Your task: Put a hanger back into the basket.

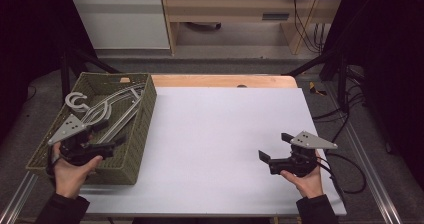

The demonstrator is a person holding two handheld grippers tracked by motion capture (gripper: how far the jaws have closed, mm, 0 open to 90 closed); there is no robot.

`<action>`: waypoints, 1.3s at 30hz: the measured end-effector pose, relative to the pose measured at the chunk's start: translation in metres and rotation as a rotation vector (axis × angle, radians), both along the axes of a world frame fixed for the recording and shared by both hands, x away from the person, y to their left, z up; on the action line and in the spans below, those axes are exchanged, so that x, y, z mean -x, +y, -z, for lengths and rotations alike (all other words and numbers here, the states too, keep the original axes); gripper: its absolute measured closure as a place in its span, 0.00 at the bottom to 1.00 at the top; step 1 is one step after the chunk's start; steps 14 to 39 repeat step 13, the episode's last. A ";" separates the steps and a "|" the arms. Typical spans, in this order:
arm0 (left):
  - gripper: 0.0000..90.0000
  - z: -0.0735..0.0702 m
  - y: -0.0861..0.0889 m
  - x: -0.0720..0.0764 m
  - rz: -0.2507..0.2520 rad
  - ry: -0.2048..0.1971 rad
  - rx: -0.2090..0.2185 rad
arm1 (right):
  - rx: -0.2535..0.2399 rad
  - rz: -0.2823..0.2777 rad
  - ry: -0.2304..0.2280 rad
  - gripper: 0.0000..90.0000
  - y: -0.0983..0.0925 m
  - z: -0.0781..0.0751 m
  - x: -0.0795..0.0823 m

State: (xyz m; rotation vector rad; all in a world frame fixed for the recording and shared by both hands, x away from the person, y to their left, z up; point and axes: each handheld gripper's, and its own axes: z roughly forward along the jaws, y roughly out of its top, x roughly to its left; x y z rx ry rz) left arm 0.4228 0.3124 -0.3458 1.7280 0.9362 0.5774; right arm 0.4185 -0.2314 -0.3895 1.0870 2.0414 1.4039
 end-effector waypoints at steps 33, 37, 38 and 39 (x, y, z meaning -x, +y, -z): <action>0.12 0.034 -0.029 0.014 0.049 -0.007 -0.038 | -0.018 0.007 -0.016 0.01 -0.002 -0.001 0.004; 0.12 0.034 -0.029 0.014 0.049 -0.007 -0.038 | -0.018 0.007 -0.016 0.01 -0.002 -0.001 0.004; 0.12 0.034 -0.029 0.014 0.049 -0.007 -0.038 | -0.018 0.007 -0.016 0.01 -0.002 -0.001 0.004; 0.12 0.034 -0.029 0.014 0.049 -0.007 -0.038 | -0.018 0.007 -0.016 0.01 -0.002 -0.001 0.004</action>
